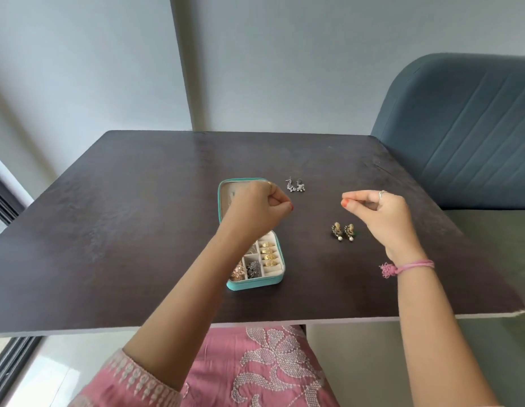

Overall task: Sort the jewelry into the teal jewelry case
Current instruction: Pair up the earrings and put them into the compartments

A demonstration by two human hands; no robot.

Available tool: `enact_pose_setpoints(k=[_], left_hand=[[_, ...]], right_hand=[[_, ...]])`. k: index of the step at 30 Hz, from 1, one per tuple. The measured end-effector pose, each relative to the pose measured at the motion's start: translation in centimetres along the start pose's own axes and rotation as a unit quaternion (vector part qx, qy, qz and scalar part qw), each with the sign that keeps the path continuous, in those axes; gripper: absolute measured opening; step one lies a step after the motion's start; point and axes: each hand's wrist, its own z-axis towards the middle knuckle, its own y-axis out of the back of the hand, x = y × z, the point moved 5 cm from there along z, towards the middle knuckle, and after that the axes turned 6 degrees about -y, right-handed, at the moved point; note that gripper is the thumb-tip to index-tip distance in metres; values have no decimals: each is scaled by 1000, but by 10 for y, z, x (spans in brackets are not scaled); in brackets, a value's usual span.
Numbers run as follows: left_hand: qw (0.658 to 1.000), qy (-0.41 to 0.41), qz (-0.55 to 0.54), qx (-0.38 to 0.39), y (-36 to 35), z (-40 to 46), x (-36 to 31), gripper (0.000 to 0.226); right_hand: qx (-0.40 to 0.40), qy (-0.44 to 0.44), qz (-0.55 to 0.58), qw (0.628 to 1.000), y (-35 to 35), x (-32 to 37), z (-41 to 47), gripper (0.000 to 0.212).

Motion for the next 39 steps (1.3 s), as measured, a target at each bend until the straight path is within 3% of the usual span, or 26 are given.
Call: enact_pose_setpoints(k=[5,14,18,27,32,39], left_hand=[[998,-14,24,50,-48,14,-19,11],[993,32,45,103,-107,47,-16,20],[984,59,68,152,-126,52,-8,26],[983,88,64,150,-138,50,0,21],[989,68,24,128,-134,47,1,16],[990,70,-75,97,-122,41,2,10]], right_hand=[[-3,-25,-3,1000,13,-23,7,11],[2,-71,-58,996,13,-55,13,6],[-8,-105,-113,988,8,-66,11,14],[11,-122,-175,977,1,-60,11,16],[25,-111,-149,982,-4,-61,9,6],[34,-93,31,995,-4,-51,-2,7]])
